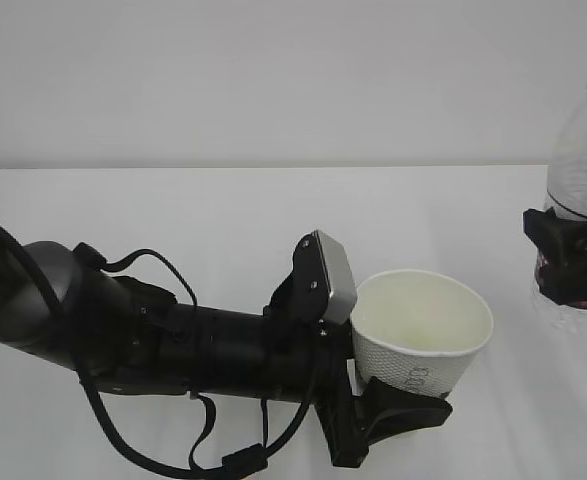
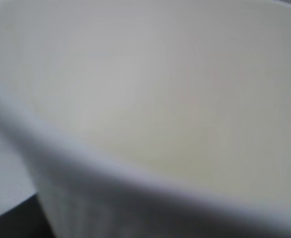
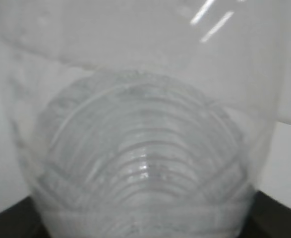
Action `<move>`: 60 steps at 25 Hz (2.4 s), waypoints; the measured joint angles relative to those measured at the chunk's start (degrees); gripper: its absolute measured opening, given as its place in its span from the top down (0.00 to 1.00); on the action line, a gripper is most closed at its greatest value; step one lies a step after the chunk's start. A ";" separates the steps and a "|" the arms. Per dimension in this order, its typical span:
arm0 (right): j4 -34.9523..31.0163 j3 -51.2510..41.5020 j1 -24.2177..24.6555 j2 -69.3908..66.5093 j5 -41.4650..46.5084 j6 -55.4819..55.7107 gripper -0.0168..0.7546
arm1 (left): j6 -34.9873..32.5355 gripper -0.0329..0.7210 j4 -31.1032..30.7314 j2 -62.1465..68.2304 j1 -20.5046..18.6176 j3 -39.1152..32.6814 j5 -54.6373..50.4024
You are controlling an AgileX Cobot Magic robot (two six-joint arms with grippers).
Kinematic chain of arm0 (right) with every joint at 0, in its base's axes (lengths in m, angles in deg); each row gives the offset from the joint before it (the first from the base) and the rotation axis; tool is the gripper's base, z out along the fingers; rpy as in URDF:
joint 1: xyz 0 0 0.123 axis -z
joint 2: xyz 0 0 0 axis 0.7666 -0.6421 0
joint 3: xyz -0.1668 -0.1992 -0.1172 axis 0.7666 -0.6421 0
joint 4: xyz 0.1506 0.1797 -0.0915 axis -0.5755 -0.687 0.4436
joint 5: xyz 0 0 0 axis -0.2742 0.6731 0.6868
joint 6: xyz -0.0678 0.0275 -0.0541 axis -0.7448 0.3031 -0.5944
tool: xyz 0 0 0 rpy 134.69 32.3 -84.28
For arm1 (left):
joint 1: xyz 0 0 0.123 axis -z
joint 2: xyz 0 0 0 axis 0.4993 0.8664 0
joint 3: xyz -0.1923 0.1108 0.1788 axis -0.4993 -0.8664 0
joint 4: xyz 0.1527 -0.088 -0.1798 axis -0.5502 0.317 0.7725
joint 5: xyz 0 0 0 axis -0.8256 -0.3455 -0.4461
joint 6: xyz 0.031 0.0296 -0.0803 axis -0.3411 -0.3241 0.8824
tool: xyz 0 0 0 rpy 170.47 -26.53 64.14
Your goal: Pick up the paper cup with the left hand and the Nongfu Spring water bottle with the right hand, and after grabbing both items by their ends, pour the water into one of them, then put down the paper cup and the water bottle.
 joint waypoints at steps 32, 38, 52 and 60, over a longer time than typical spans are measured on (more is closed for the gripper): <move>0.00 0.00 0.00 0.00 -4.65 -27.76 0.34 | 1.07 0.27 -0.15 0.00 1.47 0.00 0.22; 0.00 0.00 0.00 0.00 -4.65 -29.66 0.34 | 1.18 0.27 0.34 0.00 1.81 0.28 -0.30; 0.00 0.00 0.00 0.00 -4.65 -36.70 0.34 | 1.16 0.27 0.34 0.00 1.81 4.13 -3.65; 0.00 0.00 0.00 0.00 -4.78 -41.00 0.34 | 1.20 0.27 0.34 0.00 1.81 4.13 -3.65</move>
